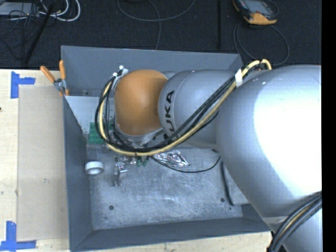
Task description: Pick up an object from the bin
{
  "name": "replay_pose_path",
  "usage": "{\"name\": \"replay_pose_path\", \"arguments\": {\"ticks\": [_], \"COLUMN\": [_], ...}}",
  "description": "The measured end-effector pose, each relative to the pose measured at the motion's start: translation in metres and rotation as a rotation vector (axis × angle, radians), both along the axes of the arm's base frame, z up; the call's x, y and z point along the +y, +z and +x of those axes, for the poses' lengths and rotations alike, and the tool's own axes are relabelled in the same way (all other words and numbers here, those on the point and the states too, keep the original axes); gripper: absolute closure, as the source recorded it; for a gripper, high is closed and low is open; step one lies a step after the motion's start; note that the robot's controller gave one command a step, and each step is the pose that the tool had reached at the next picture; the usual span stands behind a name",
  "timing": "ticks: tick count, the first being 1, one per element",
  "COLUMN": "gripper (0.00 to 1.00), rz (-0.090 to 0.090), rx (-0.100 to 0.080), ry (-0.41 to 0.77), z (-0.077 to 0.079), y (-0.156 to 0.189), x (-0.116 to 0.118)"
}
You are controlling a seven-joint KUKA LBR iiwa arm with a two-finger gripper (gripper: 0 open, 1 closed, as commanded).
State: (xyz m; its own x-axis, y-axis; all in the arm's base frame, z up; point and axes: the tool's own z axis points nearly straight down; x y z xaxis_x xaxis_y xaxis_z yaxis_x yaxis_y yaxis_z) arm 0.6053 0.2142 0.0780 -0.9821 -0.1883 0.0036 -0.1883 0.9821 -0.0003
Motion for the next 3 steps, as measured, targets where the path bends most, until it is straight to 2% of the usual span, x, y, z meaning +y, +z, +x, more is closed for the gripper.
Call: {"name": "replay_pose_path", "arguments": {"ticks": [1,2,3], "gripper": [0.0,1.0,1.0], "rz": [0.002,0.002,0.004], "rx": [-0.005,-0.006,-0.013], "ry": [0.026,0.02,0.288], "z": [-0.007,-0.005,-0.008], "y": [-0.007,-0.005,0.212], "x": [0.029,0.027,0.031]}}
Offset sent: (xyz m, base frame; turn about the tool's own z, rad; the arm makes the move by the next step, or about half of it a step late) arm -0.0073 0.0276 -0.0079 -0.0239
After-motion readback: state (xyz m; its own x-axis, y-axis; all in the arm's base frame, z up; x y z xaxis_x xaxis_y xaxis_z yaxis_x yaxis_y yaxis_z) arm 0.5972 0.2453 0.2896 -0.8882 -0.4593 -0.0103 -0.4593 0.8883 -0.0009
